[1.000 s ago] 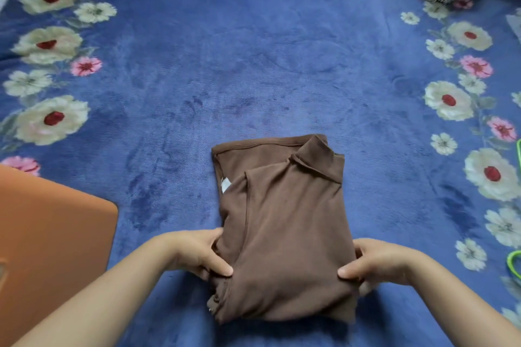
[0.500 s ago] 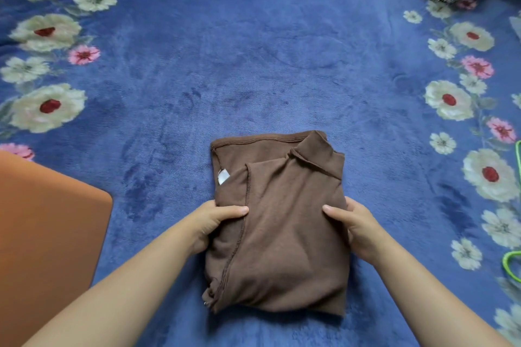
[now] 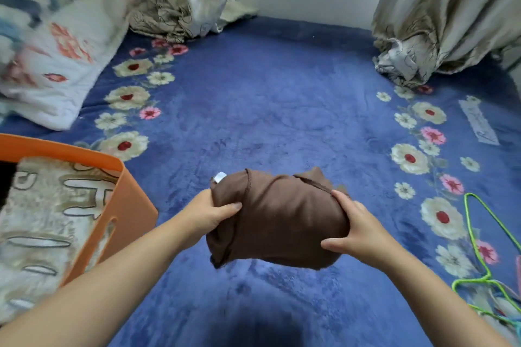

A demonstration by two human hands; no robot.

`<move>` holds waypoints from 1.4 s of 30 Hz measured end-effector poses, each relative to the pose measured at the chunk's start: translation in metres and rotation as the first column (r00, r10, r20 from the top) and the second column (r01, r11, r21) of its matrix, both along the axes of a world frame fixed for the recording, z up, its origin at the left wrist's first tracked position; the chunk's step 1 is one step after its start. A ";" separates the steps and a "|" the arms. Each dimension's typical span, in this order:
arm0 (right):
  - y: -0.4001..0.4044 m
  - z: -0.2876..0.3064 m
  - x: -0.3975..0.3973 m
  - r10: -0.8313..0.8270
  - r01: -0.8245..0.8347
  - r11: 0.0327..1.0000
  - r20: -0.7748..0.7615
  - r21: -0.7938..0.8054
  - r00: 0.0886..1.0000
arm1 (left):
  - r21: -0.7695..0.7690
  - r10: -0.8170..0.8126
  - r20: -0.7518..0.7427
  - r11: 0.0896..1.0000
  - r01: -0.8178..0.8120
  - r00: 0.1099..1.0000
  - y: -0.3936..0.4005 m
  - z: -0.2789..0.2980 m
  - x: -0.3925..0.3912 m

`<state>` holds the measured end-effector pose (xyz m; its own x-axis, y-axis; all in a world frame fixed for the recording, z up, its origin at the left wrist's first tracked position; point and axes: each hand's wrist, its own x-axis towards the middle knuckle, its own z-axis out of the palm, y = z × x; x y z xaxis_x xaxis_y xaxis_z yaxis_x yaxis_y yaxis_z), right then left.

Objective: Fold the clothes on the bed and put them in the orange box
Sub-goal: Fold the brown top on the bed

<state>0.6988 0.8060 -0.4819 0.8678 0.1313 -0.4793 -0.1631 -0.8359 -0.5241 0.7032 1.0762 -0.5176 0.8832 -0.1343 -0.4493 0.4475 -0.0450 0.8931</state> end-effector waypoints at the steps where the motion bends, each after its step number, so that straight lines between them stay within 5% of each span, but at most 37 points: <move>1: 0.005 0.012 0.003 0.074 -0.071 0.992 0.023 -0.102 0.997 | 0.050 0.036 0.031 0.998 -0.037 0.999 0.001 0.017 -0.002; 4: 0.025 0.067 0.004 0.184 -0.135 0.952 0.161 -0.274 0.970 | 0.200 0.215 0.139 0.950 -0.240 0.967 0.007 0.080 -0.018; 7: 0.031 0.122 -0.006 0.221 -0.153 0.957 0.274 -0.247 0.936 | 0.220 0.186 0.269 0.943 -0.248 0.945 0.020 0.143 -0.045; 10: 0.033 0.167 -0.020 0.234 -0.249 0.968 0.368 -0.007 0.900 | 0.290 -0.019 0.273 0.955 -0.063 0.962 0.036 0.192 -0.068; 14: 0.050 0.222 -0.043 0.057 -0.208 0.918 0.406 0.337 0.912 | 0.289 -0.015 0.179 0.957 -0.038 0.984 0.057 0.259 -0.102; 19: 0.083 0.259 -0.061 -0.190 -0.125 0.699 0.351 0.704 0.917 | 0.481 -0.090 0.188 0.876 -0.012 0.978 0.080 0.309 -0.148; 22: 0.110 0.276 -0.069 -0.195 -0.135 0.620 0.318 0.773 0.928 | 0.613 -0.065 0.240 0.784 -0.099 0.969 0.094 0.317 -0.164; 28: 0.181 0.279 -0.081 -0.028 -0.270 0.645 0.375 0.715 0.927 | 0.601 -0.077 0.204 0.796 -0.063 0.976 0.171 0.320 -0.178; 32: 0.250 0.266 -0.069 -0.003 -0.253 0.688 0.351 0.680 0.936 | 0.359 -0.123 0.154 0.931 0.060 0.980 0.243 0.295 -0.171; 36: 0.325 0.232 -0.050 0.038 -0.239 0.749 0.321 0.618 0.946 | 0.231 -0.152 0.079 0.964 0.130 0.985 0.315 0.246 -0.158; 42: 0.423 0.159 -0.018 0.126 -0.232 0.903 0.293 0.361 0.948 | 0.168 0.002 -0.062 0.986 0.009 0.998 0.389 0.147 -0.144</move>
